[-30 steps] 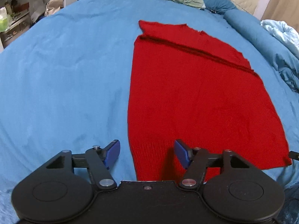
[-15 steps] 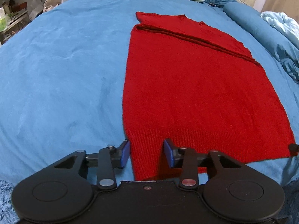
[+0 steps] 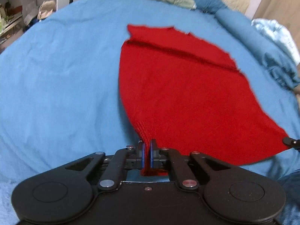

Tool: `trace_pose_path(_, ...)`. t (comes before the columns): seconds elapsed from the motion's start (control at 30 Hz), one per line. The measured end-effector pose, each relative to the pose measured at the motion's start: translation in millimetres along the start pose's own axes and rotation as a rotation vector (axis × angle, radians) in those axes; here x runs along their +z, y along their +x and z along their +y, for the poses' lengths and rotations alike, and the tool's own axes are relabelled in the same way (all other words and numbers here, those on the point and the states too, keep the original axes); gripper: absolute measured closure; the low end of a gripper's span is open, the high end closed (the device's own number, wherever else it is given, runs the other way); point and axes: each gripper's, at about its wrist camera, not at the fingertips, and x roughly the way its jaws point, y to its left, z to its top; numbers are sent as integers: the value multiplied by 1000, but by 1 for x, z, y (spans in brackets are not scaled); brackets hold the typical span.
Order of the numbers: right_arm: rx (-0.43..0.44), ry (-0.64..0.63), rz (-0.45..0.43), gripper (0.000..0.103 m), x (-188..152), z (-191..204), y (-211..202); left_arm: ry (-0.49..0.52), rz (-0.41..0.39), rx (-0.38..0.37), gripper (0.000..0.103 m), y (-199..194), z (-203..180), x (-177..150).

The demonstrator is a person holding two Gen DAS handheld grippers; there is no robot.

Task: Fold small clothes
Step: 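Grasp the red sweater hem with both grippers and lift it toward the collar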

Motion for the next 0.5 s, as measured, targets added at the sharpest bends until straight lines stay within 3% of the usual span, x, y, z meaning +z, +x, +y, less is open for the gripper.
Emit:
trace_pose_path(0.17, 135, 80, -110, 81, 50, 3, -21, -70, -122, -81, 98, -29, 0, 48)
trace_pose_path(0.27, 192, 70, -163, 81, 103, 14, -15, -98, -201, -117, 98, -32, 1, 101)
trace_pose_path(0.4, 196, 14, -241, 81, 199, 39, 19, -99, -307, -110, 99, -8, -5, 190)
trace_pose_path(0.5, 169, -2, -260, 81, 263, 58, 65, -155, -321, -108, 98, 44, -4, 257)
